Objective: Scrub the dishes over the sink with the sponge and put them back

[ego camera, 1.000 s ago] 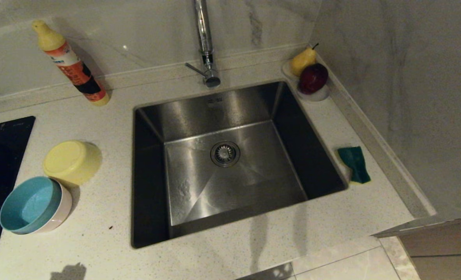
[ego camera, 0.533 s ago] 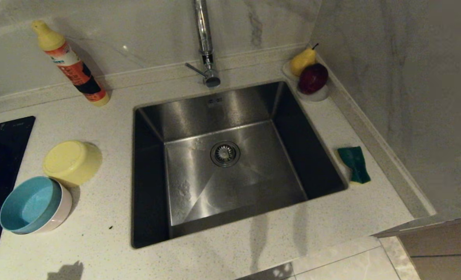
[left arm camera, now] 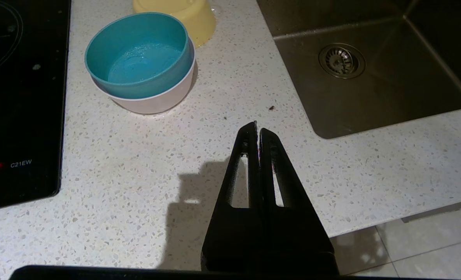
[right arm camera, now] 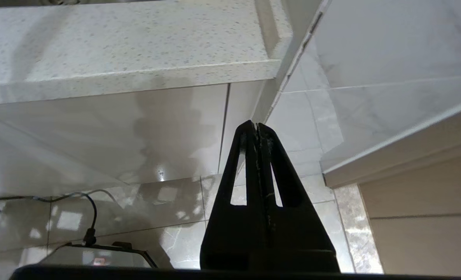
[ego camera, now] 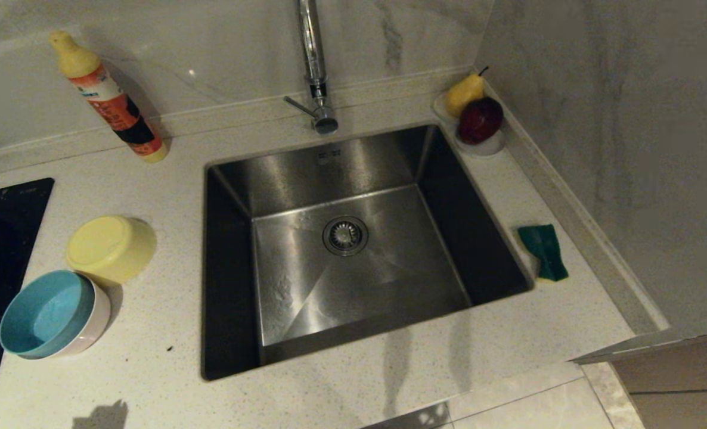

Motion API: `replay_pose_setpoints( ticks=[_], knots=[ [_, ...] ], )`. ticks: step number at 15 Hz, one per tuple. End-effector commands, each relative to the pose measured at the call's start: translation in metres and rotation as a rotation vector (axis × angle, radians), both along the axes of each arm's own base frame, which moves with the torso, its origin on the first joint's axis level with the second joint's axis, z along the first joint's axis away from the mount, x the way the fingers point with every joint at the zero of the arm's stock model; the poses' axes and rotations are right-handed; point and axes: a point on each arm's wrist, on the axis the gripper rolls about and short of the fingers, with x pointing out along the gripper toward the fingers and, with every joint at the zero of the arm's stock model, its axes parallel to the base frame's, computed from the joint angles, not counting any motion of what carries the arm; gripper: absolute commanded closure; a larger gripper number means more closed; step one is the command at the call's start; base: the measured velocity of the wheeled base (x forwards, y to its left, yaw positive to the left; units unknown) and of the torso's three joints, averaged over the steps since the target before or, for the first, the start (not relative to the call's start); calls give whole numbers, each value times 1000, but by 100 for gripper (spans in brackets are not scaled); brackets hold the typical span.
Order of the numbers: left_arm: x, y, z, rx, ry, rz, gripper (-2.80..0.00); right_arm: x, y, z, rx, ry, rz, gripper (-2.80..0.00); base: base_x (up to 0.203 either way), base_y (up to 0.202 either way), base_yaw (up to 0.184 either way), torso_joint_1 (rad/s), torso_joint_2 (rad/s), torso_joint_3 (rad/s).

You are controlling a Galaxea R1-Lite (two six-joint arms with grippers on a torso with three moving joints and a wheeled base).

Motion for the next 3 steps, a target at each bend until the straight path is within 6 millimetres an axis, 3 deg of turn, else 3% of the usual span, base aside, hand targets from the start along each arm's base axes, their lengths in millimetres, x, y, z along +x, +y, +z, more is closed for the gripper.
replay_pose_setpoints(
  ticks=[1, 3],
  knots=[
    [3, 0, -11, 2, 37, 0, 0, 0, 0, 0, 13, -3, 1, 0, 0, 0, 0, 0, 0, 0],
    [3, 0, -11, 1, 38, 0, 0, 0, 0, 0, 13, -2, 1, 0, 0, 0, 0, 0, 0, 0]
  ],
)
